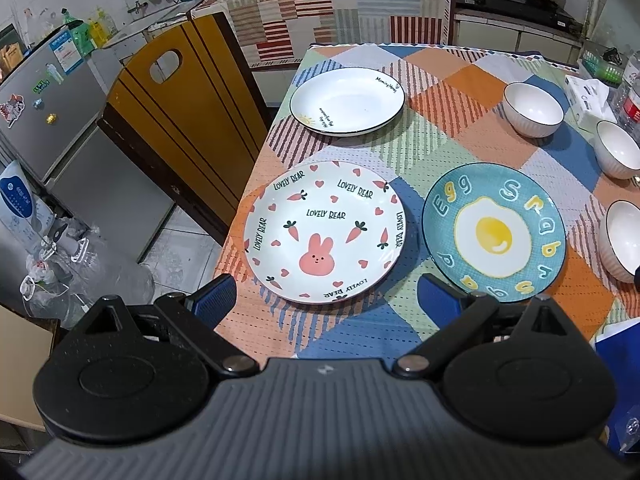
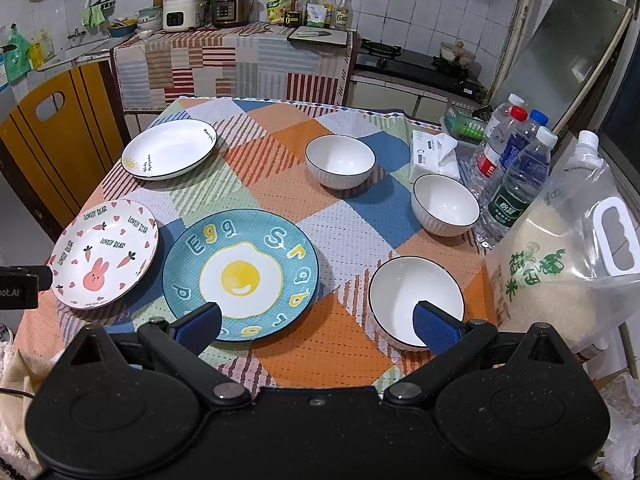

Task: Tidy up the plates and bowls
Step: 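Move both grippers toward the rim of the blue egg plate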

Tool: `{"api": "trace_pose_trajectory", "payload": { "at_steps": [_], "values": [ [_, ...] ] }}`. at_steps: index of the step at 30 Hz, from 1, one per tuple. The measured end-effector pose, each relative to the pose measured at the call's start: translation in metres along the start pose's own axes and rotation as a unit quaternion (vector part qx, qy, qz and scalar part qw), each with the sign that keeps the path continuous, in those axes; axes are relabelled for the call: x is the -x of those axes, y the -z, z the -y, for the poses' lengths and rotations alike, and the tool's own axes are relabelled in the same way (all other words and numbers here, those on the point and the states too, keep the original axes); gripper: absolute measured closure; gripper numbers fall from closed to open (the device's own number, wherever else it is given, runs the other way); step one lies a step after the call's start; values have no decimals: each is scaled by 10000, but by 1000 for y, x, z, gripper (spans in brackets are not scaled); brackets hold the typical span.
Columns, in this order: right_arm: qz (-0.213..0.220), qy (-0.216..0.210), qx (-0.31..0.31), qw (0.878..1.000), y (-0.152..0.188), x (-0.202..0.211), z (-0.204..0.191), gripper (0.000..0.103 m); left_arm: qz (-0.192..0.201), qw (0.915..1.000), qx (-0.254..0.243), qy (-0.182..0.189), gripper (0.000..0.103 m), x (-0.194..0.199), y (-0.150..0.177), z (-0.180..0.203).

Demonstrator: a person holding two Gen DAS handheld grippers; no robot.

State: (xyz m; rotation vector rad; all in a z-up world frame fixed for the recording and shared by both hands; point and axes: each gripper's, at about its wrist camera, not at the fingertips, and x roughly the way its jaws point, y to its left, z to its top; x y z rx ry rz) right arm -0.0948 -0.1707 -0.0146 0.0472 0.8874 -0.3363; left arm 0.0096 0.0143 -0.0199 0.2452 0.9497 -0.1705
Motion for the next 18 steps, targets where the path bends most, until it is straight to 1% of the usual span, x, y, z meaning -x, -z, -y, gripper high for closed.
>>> {"api": "trace_pose_trajectory", "payload": {
  "at_steps": [4,6,8,10,11,12,13,14,15,17,18],
  "values": [
    [28,-85,84,9999,-4,-2,2,0,-3,10000,-21,96,5,-3,-5,1],
    [76,-358,128,9992,-11,-2,7,0,91,9998,75,151,5,-3,-9,0],
    [227,-602,201,9977,-19,-2,13,0,239,9994,114,244,5,-4,-13,-1],
    [540,-1006,243,9932,-27,-4,22,0,342,9986,130,386,5,-8,-17,-1],
    [753,-1196,276,9896,-28,-6,27,0,408,9977,169,523,5,-12,-18,-1],
    [1073,-1400,319,9838,-29,-11,34,0,394,9971,191,619,4,-18,-19,1],
    [1343,-1511,407,9785,-30,-16,38,0,304,9968,181,722,5,-25,-21,3],
    [1556,-1520,525,9747,-31,-23,40,0,201,9962,160,832,5,-32,-22,6],
    [1662,-1496,720,9720,-34,-32,41,0,99,9954,155,944,5,-39,-22,10],
    [1478,-1538,1157,9701,-43,-58,42,1,-76,9932,175,1145,5,-54,-21,18],
    [1336,-1665,1283,9685,-48,-74,44,4,-144,9925,176,1201,5,-62,-19,22]
  ]
}}
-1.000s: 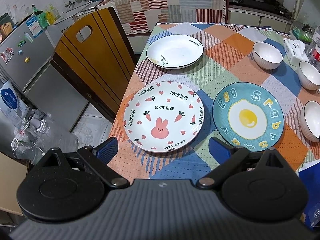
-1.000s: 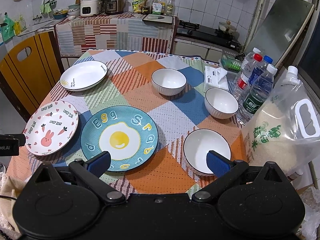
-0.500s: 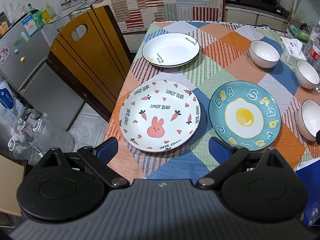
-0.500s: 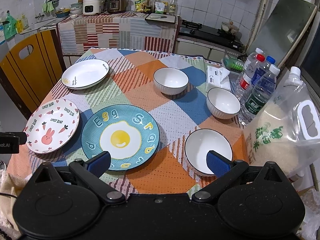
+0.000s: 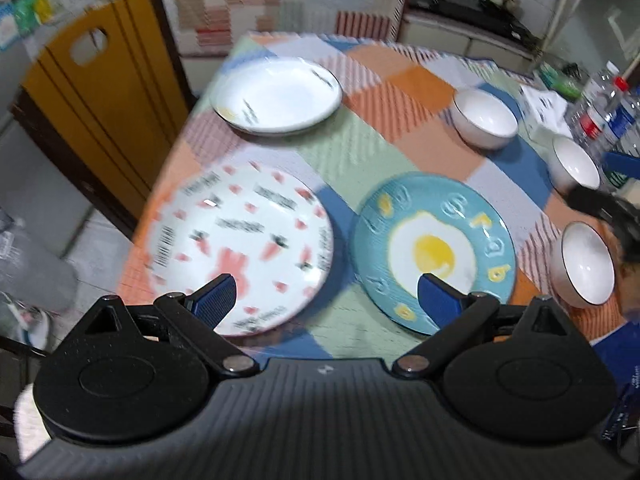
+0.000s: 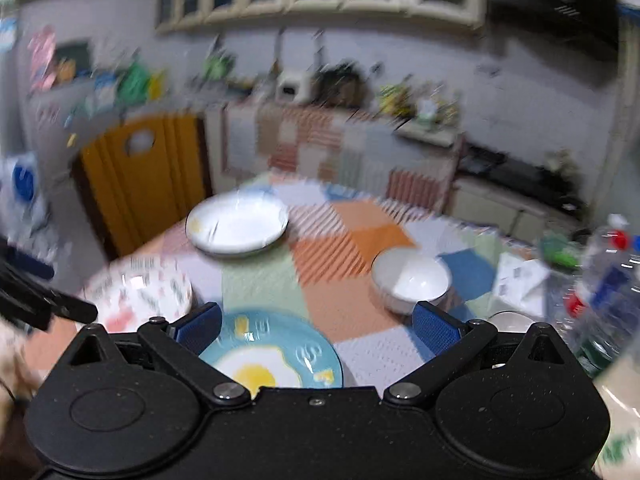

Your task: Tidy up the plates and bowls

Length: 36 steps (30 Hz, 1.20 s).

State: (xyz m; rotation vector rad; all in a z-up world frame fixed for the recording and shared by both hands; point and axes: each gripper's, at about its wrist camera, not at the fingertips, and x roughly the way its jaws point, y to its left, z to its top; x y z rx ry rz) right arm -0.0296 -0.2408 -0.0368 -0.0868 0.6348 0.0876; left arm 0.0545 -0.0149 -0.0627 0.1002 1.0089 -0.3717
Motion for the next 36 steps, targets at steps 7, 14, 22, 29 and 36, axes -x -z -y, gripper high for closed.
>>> {"api": "trace_pose_trajectory", "payload": {
  "at_steps": [7,14,22,29,36],
  "values": [
    [-1065,-1081,-732,9857,16,-90,43,25,-546,9984,-68,114,8,-56,11,20],
    [-1830,-1426,-1041,9671,43,-138,57,44,-939,9953,-79,201,23,-92,22,34],
    [-2263,-1605,-1022,9553,54,-160,66,73,-967,9947,146,326,62,-118,26,35],
    [-2481,-1935,-1372,9392,57,-174,85,88,-717,9967,213,324,75,-120,26,37],
    [-2541,-2192,-1275,9333,57,-180,89,87,-630,9978,74,181,75,-120,25,42]
  ]
}}
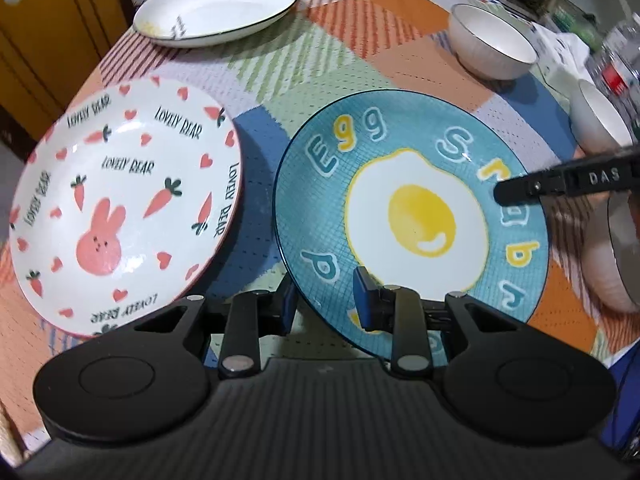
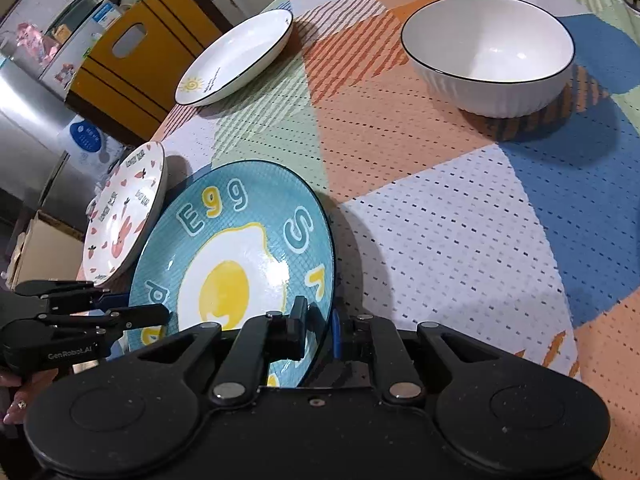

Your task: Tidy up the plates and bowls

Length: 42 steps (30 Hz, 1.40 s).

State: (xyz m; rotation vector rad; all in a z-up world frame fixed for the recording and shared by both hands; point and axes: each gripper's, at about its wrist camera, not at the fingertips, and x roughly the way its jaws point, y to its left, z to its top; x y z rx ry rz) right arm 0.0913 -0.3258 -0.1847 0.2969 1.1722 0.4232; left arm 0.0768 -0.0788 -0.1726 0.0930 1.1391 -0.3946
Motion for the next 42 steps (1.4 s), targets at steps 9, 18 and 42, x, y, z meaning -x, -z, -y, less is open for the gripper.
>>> {"api": "trace_pose_trajectory", "payload": {
  "at_steps": [9,18,42],
  "values": [
    [532,-309,500,9969,5,22,-4,87,174,9993,-317,-100,75,19,-31,-5],
    [1097,-252,679,9913,-28,39,-11,87,231,9982,-507,-238,74,12,-98,-18],
    [566,757,-136,9954,-48,-10,10,80,-25,9960,-844,-303,72,-59,-127,-7]
  ]
}}
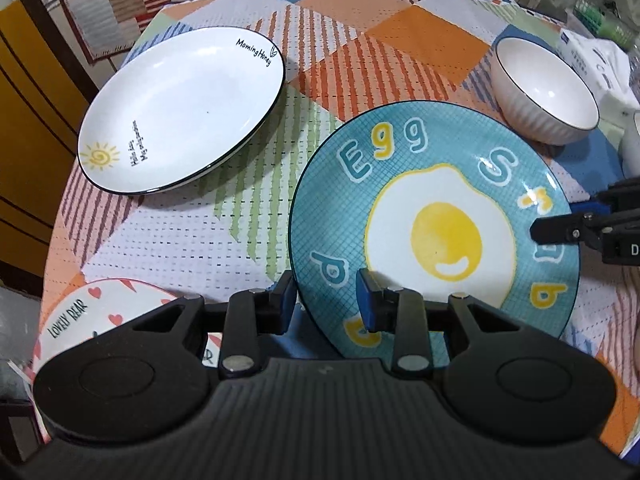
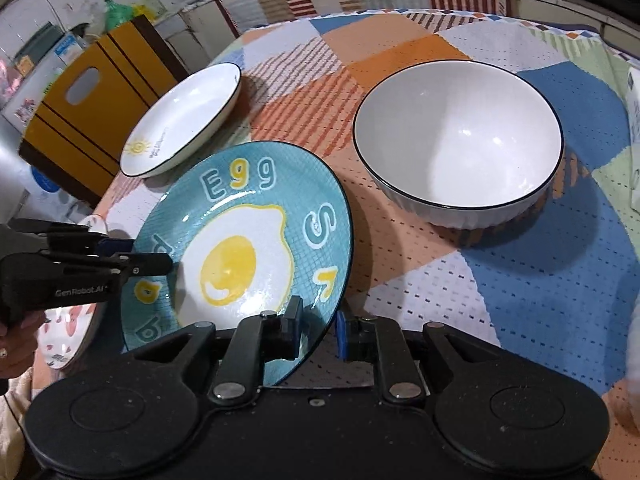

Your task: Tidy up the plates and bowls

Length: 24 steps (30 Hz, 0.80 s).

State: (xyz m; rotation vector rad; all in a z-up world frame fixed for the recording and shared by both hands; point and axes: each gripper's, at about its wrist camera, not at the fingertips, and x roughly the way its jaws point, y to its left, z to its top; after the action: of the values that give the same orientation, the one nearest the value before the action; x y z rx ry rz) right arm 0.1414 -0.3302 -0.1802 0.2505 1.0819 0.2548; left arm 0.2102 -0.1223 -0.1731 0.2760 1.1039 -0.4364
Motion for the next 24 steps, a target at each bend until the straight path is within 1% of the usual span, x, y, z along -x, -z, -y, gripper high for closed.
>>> {"api": "trace_pose_trajectory", "payload": {
  "at_steps": [4,6,8,10,11,12,14,16,18,20,24],
  "values": [
    [96,594,618,9963,4,9,-22,76,52,9997,-235,-28,72,17,4,0],
    [170,833,939,9919,8,18,-34,69,138,9993,-345,-10,72,28,10,-1],
    [299,912,1198,9881,11,24,-43,63,188,9991,-387,2,72,39,16,-3],
    [407,976,1430,9841,15,31,-54,62,189,9992,-356,34,72,48,21,-6],
    [471,1002,1502,9824,17,35,-60,59,196,9993,-319,62,72,53,23,-9],
    [530,1001,1538,9816,17,38,-64,56,194,9994,-285,77,72,59,25,-13],
    [637,933,1589,9808,18,47,-75,54,206,9994,-255,96,72,69,28,-19],
    [776,877,1701,9785,22,58,-90,52,238,9992,-287,125,72,81,32,-25],
    [921,810,1799,9760,23,69,-105,47,276,9989,-329,167,71,94,37,-33],
    [1051,721,1858,9743,25,78,-118,45,271,9989,-340,196,71,105,43,-42],
    [1352,492,2015,9689,35,98,-148,38,286,9990,-258,208,61,128,58,-67]
  ]
}}
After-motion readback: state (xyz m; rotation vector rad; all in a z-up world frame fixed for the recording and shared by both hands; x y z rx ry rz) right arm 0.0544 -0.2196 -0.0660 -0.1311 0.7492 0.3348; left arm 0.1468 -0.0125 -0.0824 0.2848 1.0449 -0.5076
